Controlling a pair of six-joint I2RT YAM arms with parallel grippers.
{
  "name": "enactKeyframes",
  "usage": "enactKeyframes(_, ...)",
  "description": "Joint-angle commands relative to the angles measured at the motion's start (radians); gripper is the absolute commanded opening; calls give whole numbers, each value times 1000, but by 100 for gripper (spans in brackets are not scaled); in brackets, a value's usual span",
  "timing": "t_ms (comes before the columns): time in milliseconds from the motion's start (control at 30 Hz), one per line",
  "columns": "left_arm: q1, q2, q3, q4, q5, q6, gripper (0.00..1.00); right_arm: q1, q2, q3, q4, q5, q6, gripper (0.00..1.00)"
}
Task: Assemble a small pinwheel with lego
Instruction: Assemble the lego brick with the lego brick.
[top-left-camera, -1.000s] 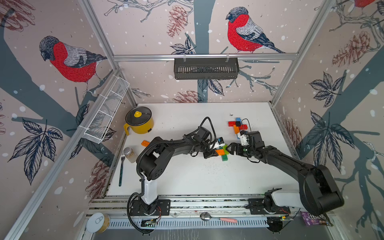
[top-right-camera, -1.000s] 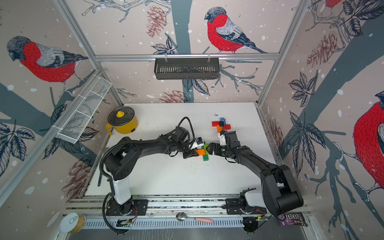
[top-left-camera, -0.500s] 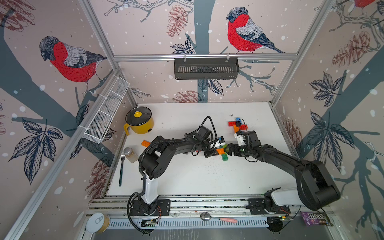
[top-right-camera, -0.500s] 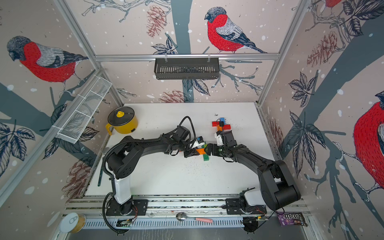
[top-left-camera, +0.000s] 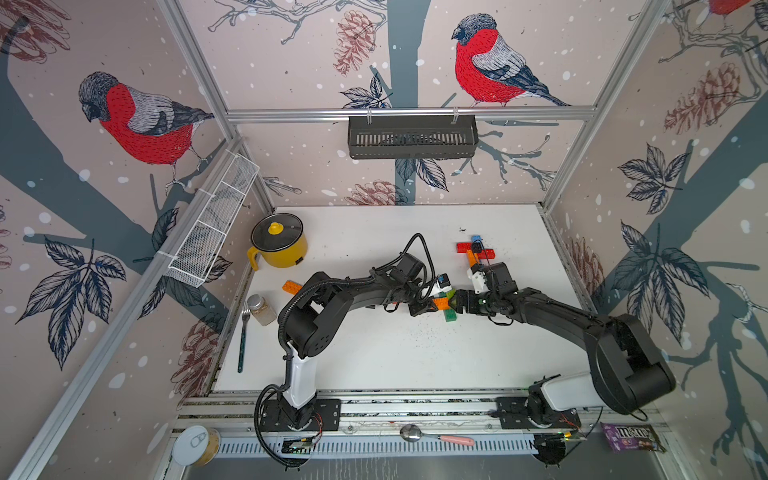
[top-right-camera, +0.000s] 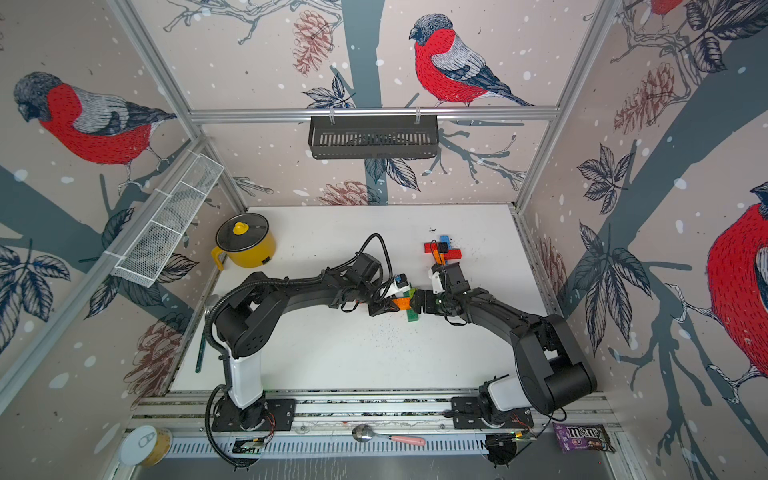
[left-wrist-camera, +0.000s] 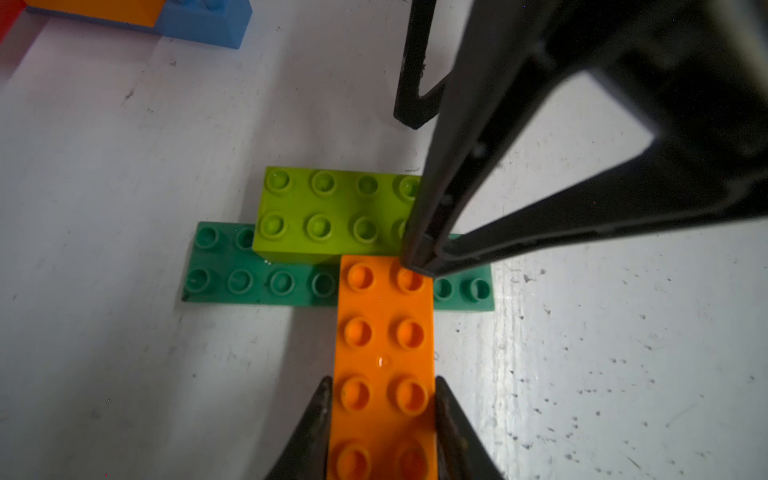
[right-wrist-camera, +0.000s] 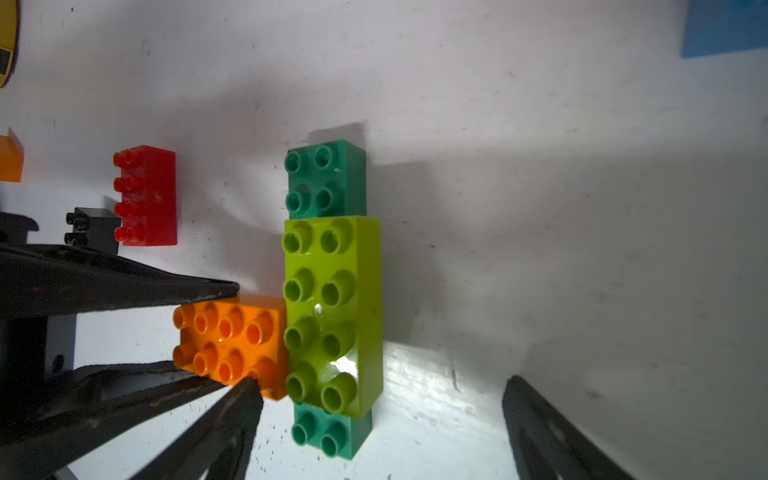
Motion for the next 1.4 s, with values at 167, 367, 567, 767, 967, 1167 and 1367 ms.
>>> enactKeyframes(167, -7, 13, 25, -44, -24, 2, 2, 9, 4, 19, -12, 8, 4, 93)
enactKeyframes(367, -8, 19, 31, -44, -36, -2, 2, 14, 36, 28, -26, 39, -2, 92)
enactKeyframes(567, -10, 24, 37, -46, -45, -6, 2, 21, 51, 27, -45, 88, 10, 91)
enactKeyframes(767, -9, 27, 42, -45, -55, -15, 2, 23, 62, 31, -80, 132, 18, 91)
enactKeyframes(967, -10, 28, 43, -30, -68, -25, 2, 22, 90, 21, -87, 140, 20, 90)
enactKeyframes(1167, -10, 27, 43, -18, -85, -31, 6, 17, 96, 17, -86, 139, 24, 89)
enactKeyframes(1367, -10, 0, 33, -1, -92, -46, 20, 15, 48, 33, -63, 76, 41, 89)
